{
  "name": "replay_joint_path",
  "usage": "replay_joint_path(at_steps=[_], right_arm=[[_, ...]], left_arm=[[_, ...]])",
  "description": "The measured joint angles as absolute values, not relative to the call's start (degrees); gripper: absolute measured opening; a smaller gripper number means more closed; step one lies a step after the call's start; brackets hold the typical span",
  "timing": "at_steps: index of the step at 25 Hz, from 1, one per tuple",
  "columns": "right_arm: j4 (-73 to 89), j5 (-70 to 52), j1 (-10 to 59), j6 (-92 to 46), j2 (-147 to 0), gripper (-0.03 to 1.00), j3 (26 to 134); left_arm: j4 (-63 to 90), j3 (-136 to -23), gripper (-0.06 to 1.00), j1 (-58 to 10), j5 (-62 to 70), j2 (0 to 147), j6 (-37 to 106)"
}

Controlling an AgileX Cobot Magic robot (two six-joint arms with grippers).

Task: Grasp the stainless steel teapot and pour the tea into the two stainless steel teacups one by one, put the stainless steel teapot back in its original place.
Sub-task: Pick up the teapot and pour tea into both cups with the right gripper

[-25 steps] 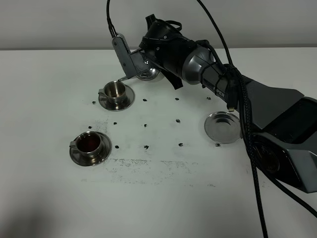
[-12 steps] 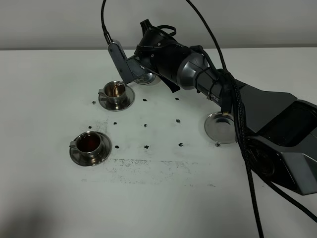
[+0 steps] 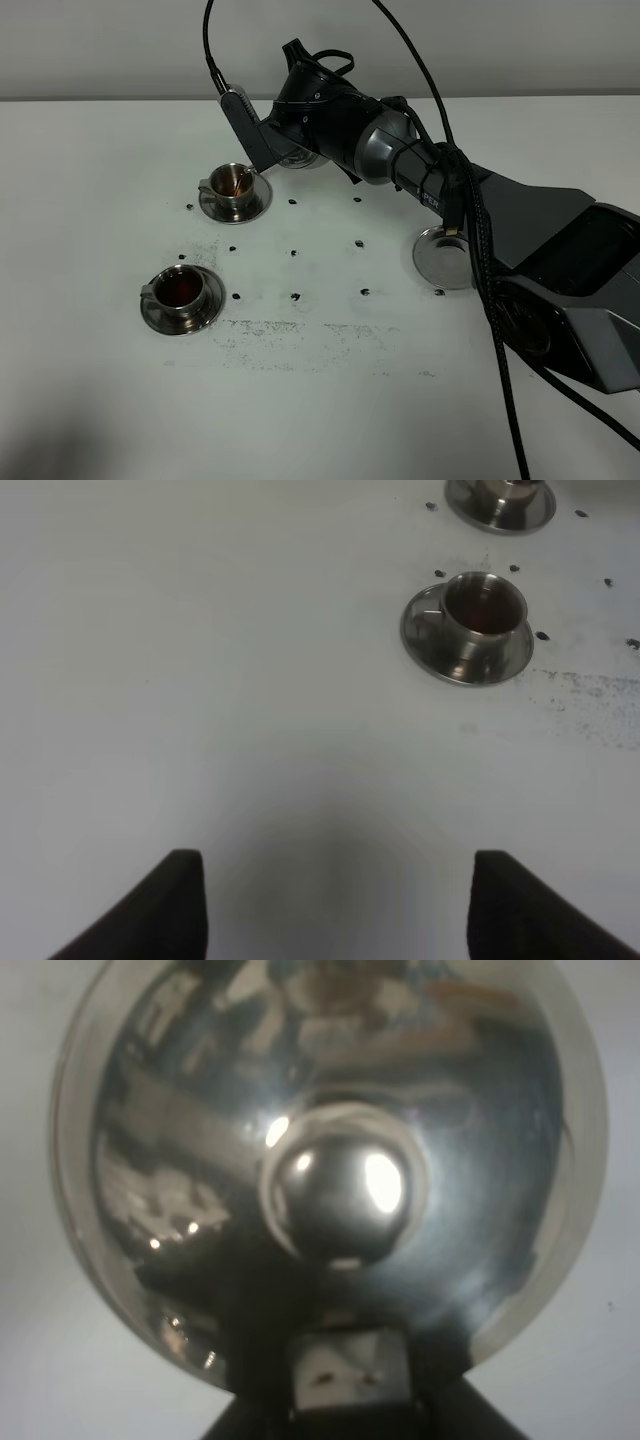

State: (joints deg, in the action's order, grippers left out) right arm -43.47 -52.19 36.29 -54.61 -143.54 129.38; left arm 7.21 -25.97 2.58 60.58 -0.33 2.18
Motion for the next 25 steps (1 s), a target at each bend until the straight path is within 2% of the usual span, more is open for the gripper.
replay_joint_path(at_steps=[25], right_arm=[[-47.84, -51.75, 37.90, -54.61, -143.54, 0.18, 129.38]], left_arm=[[7.21, -25.97, 0.54, 2.58, 60.58, -0.33, 2.18]])
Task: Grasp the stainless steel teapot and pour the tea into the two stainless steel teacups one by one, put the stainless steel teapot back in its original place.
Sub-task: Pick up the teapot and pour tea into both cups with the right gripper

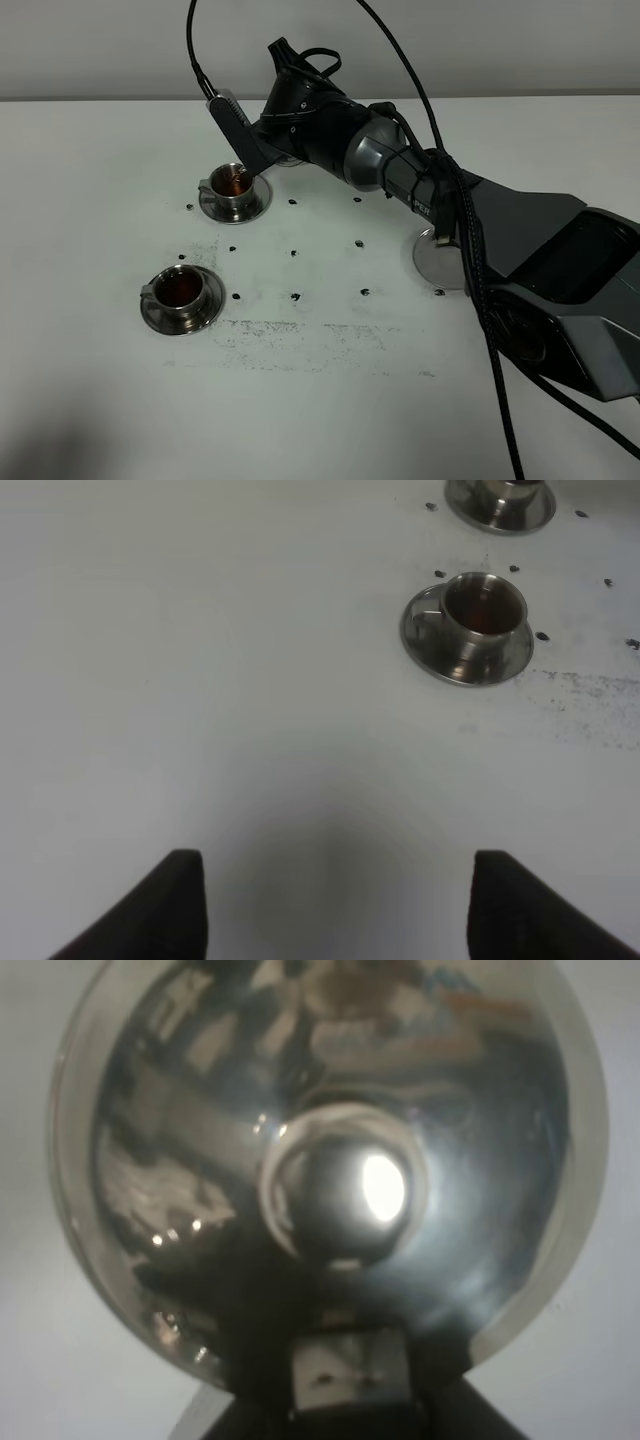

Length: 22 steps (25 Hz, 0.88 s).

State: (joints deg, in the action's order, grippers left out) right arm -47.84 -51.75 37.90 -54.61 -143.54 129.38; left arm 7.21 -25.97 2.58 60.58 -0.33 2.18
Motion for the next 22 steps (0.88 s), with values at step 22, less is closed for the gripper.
replay_joint_path(at_steps=[22], right_arm=[[-52.10, -51.55, 38.22, -54.61, -143.48, 0.18, 129.38]], left_arm=[[7.21, -25.97, 0.54, 2.58, 60.58, -0.33, 2.18]])
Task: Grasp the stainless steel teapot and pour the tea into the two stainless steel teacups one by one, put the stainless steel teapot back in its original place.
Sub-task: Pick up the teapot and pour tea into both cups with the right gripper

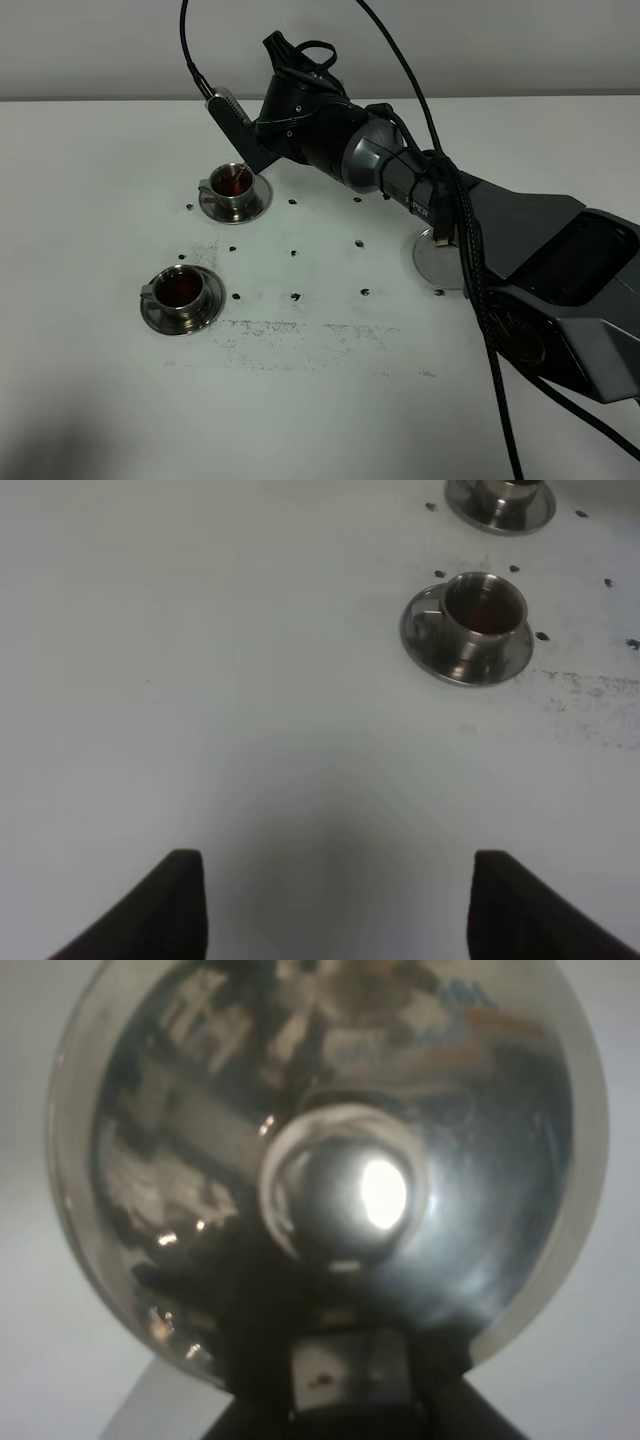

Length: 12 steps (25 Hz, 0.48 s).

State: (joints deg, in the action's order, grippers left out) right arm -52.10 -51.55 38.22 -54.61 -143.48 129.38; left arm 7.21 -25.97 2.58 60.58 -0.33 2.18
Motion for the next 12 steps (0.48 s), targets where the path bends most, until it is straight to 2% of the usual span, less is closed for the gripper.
replay_joint_path(at_steps=[12], right_arm=[[-52.49, -51.08, 38.36, -54.61, -143.43, 0.18, 129.38]], left_arm=[[7.21, -25.97, 0.54, 2.58, 60.58, -0.33, 2.18]])
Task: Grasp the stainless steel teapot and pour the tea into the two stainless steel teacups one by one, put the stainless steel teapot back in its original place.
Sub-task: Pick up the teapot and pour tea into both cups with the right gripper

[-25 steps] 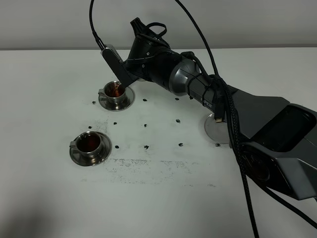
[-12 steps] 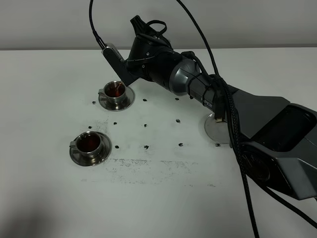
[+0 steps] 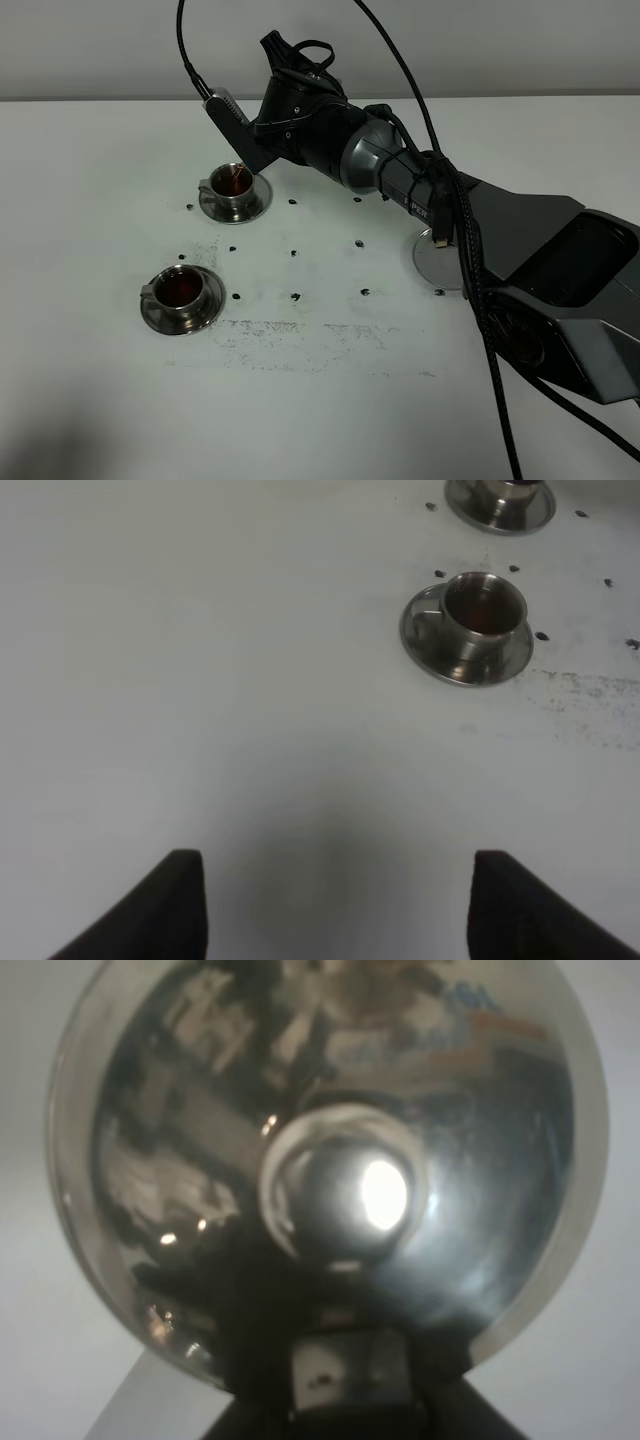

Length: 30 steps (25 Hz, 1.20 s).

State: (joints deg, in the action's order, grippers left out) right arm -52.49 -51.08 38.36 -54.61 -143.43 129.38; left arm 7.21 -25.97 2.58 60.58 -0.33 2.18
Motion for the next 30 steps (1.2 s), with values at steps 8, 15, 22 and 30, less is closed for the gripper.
replay_joint_path(at_steps=[8, 15, 22, 30], right_arm=[[-53.38, -50.97, 38.36, -54.61, -143.43, 0.18, 129.38], [-53.55, -50.93, 38.36, -54.61, -143.43, 0.18, 129.38], [-53.66, -50.91, 38.36, -54.61, -143.43, 0.18, 129.38], [-52.34, -50.96, 38.36, -53.29, -143.43, 0.18, 129.38]], left_arm=[[7.21, -25.97, 0.54, 2.58, 60.58, -0.33, 2.18], [7.21, -25.97, 0.54, 2.58, 60.58, -0.33, 2.18], [7.21, -25.97, 0.54, 2.58, 60.58, -0.33, 2.18], [7.21, -25.97, 0.54, 2.58, 60.58, -0.33, 2.18]])
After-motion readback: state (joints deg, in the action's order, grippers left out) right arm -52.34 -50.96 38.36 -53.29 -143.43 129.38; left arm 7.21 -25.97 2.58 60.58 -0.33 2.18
